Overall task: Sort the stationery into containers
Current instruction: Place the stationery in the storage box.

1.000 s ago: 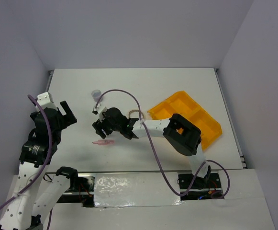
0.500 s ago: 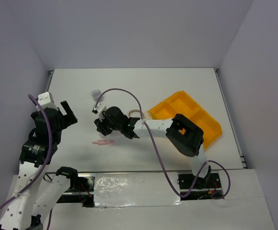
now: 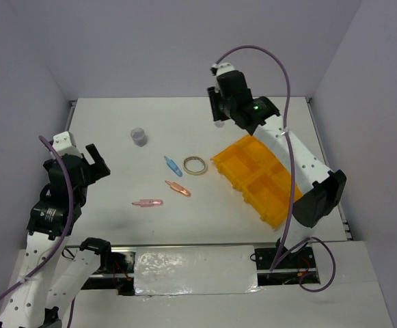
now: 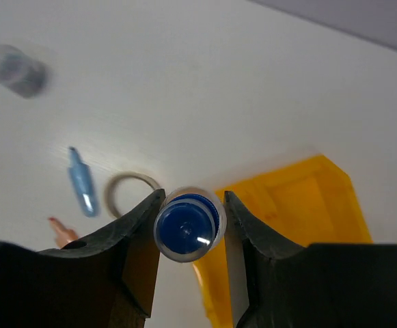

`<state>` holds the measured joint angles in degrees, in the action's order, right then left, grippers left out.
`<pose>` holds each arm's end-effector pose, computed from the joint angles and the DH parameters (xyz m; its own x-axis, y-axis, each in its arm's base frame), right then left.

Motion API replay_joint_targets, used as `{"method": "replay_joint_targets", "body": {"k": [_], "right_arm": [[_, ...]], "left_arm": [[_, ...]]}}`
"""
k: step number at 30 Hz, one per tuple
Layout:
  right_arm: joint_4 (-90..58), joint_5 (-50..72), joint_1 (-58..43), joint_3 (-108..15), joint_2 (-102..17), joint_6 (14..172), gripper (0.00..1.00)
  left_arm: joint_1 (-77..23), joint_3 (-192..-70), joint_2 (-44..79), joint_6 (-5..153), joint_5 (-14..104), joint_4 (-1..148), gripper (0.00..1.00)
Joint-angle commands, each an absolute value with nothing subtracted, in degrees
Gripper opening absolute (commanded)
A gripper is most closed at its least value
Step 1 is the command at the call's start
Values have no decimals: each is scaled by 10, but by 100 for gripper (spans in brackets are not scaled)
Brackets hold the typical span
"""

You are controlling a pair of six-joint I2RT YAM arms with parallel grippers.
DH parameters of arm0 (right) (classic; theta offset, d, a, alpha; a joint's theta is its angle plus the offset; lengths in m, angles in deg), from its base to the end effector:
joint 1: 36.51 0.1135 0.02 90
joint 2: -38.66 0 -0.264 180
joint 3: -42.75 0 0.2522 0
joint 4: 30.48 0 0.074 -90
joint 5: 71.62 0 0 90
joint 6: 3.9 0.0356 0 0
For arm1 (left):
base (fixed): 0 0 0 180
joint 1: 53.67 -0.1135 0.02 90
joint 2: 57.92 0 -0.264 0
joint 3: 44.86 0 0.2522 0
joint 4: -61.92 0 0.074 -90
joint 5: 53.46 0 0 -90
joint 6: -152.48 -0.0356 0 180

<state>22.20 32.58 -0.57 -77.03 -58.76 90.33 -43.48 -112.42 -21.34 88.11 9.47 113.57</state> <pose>0.3136 0.2166 0.4165 -0.4369 -0.2284 -0.8700 -0.3663 0.9286 -0.0598 0.1240 -0.0058 0.3633 -0.2001 -0.3554 -0.9131 -0.3861 0.8851 -0.2599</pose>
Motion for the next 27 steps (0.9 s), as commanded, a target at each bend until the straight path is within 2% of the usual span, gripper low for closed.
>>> {"method": "replay_joint_targets", "body": {"k": [1, 10, 16, 27], "right_arm": [[380, 352, -30, -748, -578, 898, 0], [475, 342, -77, -764, -645, 875, 0], [455, 348, -79, -689, -625, 881, 0], [428, 338, -91, -649, -677, 875, 0]], "left_arm": [[-440, -1134, -216, 873, 103, 1108, 99], [-441, -1132, -212, 871, 109, 1108, 99], [-440, -1132, -210, 870, 113, 1108, 99], [-441, -1132, -210, 869, 117, 1108, 99]]}}
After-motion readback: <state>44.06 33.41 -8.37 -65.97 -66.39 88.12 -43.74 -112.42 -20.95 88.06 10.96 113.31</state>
